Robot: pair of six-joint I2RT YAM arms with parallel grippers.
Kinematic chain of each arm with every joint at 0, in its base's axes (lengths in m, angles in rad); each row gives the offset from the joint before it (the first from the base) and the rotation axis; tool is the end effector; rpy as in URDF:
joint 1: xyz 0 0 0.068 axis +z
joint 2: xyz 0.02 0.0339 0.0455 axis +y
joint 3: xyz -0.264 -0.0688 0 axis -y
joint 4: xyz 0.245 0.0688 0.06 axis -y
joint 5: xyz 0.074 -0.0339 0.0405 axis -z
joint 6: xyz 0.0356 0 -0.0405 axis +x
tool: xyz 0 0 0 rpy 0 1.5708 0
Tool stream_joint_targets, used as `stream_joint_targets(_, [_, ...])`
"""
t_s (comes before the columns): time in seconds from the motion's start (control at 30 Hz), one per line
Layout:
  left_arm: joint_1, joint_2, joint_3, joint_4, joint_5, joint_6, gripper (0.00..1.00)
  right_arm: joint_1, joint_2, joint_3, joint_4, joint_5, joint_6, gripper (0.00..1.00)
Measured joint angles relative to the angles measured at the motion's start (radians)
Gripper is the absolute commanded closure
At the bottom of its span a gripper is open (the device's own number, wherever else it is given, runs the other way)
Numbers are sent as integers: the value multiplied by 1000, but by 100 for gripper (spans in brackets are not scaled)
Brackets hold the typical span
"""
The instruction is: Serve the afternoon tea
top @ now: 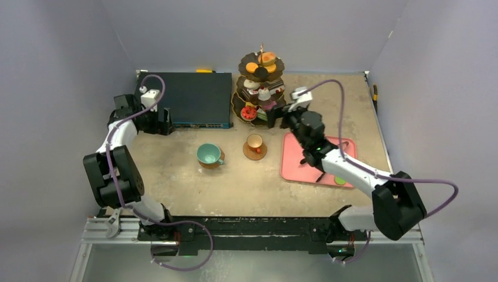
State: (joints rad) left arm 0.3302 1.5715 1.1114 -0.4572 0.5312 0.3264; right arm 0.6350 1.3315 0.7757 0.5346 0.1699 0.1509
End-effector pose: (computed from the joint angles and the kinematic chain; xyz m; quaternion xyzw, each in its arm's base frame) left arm 0.3180 0.0899 0.2393 0.0825 0.9140 -0.1355 0.3733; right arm 0.2501 0.1768 0.2894 -0.1130 0.7055 0.2109 0.6671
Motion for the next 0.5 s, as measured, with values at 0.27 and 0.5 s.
stream_joint_targets(0.27, [-81, 74, -192, 385, -105, -179, 1, -410, 2, -93, -37, 22, 121, 2])
stream_joint_targets(0.5, [-164, 158, -315, 688, -153, -250, 1, -546, 168, -88, -30, 166, 177, 2])
